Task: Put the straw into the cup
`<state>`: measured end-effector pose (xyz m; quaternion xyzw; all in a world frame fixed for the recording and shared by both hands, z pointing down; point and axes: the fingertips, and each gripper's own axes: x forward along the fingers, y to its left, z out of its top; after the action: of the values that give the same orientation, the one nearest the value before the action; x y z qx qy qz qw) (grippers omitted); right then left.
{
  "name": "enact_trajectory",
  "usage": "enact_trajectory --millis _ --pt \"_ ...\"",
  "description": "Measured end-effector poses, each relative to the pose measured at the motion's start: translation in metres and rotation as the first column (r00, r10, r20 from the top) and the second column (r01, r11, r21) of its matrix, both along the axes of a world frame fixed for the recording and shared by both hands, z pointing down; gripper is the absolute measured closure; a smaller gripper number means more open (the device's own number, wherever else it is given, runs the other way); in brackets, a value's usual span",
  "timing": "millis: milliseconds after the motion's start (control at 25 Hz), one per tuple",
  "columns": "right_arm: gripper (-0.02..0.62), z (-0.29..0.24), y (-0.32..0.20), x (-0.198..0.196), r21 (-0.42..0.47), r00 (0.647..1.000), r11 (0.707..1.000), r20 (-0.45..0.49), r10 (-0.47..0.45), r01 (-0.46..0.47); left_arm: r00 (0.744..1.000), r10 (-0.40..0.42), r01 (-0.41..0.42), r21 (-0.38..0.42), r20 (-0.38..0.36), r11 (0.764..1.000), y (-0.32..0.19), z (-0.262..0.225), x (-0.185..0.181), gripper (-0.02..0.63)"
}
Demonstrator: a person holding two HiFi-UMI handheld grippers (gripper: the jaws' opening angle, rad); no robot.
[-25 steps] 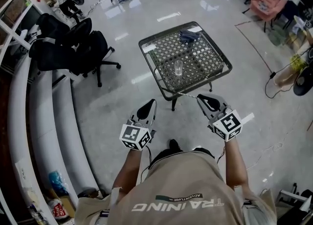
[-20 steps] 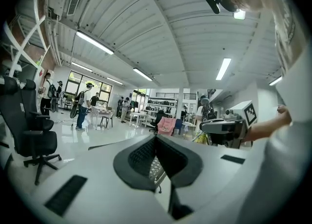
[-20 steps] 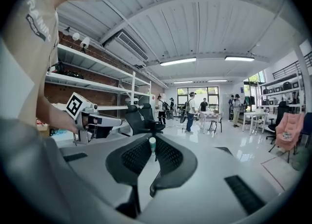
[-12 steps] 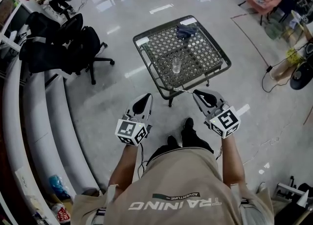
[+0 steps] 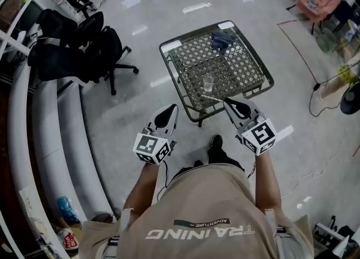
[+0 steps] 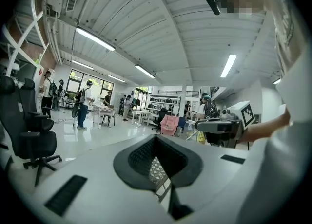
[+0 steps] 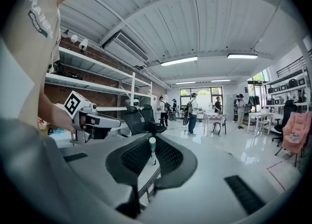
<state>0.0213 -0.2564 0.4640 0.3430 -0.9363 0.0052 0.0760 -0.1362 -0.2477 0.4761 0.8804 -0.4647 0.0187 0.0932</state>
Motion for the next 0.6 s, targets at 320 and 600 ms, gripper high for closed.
enact_trajectory --millis 320,600 --pt "0.56 -0.007 -0.073 0.039 0.007 0.999 0.999 -0.016 -0.039 0.039 0.999 -0.052 0.052 0.021 0.01 0.998 -0.066 -0.015 0.03 0.589" --pt "0.56 0.001 -0.116 0.05 -0.02 0.996 0.996 -0.016 -0.089 0.089 0.994 -0.105 0.105 0.002 0.0 0.994 -0.105 -0.012 0.042 0.589"
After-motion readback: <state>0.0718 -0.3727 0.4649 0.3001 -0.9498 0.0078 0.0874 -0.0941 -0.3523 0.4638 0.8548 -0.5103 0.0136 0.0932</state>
